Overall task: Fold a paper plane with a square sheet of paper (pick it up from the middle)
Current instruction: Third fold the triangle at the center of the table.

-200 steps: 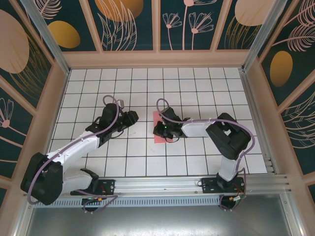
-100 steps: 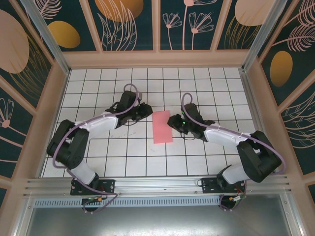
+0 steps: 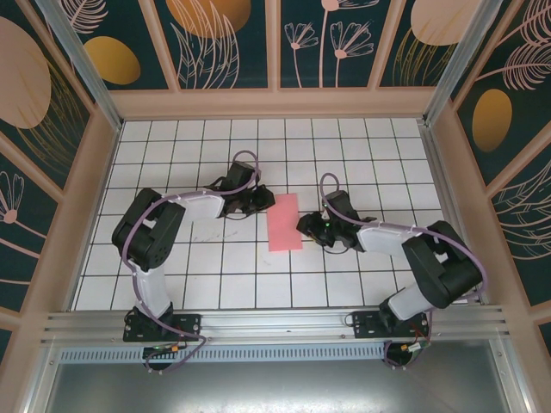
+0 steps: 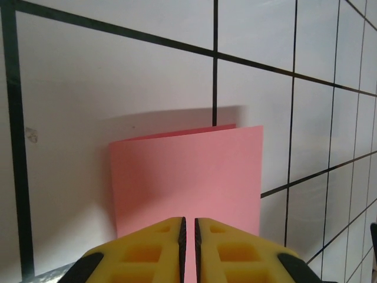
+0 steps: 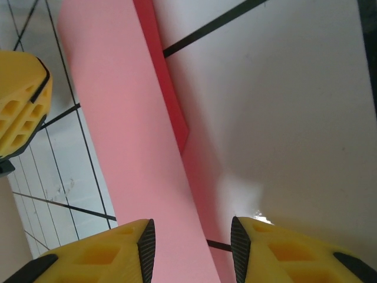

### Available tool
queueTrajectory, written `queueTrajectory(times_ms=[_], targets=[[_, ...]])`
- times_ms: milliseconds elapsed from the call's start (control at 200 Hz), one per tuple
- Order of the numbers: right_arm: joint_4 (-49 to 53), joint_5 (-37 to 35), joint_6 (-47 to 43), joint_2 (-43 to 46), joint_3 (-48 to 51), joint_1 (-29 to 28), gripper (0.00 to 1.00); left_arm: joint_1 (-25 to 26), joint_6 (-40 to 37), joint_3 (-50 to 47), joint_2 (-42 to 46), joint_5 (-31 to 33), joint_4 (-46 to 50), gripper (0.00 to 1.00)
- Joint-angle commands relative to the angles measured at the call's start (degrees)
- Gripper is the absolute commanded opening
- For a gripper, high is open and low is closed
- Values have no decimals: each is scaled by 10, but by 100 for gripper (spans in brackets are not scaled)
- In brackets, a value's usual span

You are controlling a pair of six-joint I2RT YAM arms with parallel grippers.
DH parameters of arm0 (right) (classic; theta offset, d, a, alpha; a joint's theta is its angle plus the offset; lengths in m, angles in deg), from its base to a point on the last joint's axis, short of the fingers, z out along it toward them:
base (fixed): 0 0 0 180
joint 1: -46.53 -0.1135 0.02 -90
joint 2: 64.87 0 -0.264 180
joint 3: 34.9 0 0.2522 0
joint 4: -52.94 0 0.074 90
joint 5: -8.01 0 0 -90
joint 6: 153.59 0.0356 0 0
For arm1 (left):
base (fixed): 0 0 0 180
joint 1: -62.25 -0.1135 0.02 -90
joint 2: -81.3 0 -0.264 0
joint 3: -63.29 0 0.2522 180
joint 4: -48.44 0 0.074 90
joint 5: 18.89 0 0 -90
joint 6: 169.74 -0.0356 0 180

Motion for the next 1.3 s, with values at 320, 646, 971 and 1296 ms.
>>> queueTrajectory(times_ms=[320, 646, 971, 1296], targets=[[-52, 46, -8, -50, -28, 5, 42, 0, -13, -6, -34, 5, -1, 16], [-81, 68, -1, -66, -29, 24, 42, 0, -25, -12, -41, 8, 4, 16], [-119, 111, -2, -115, -60, 33, 38, 0, -54, -1, -48, 1, 11, 16], [-124, 128, -12, -124, -63, 51, 29, -1, -110, 20, -34, -20, 15, 17]])
